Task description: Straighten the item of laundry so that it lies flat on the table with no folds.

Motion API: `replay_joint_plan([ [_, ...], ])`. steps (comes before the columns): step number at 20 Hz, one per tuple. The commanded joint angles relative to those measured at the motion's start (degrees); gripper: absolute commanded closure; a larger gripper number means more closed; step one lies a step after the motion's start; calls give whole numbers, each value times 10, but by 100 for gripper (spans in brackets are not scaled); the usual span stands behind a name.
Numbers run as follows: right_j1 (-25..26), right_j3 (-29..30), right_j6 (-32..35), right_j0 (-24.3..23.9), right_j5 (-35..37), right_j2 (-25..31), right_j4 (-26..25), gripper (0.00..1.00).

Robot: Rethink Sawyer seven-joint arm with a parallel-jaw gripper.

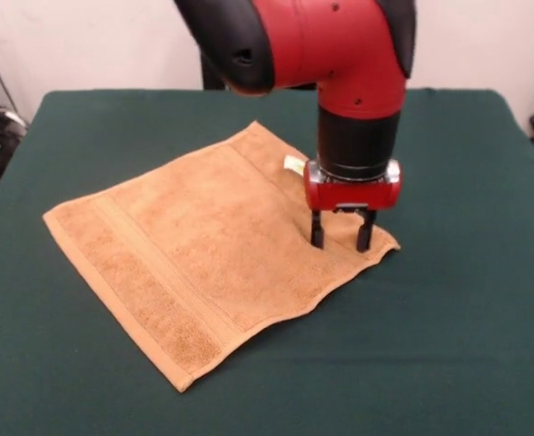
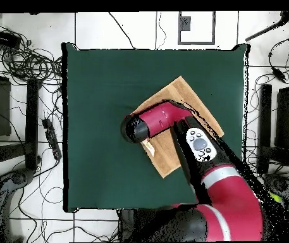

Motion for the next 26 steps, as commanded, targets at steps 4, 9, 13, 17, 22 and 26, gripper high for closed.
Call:
replay_joint_plan([
  [4, 73, -173, 103, 62, 42, -189, -130, 0],
  [9, 77, -175, 94, 62, 46, -203, -77, 0],
  [13, 56, -74, -40, -52, 116, -76, 126, 0],
  [17, 35, 43, -71, -145, 129, 53, 278, 0],
  [22, 74, 131, -100, -241, 119, 198, 407, 0],
  [26, 91, 157, -92, -268, 135, 230, 451, 0],
])
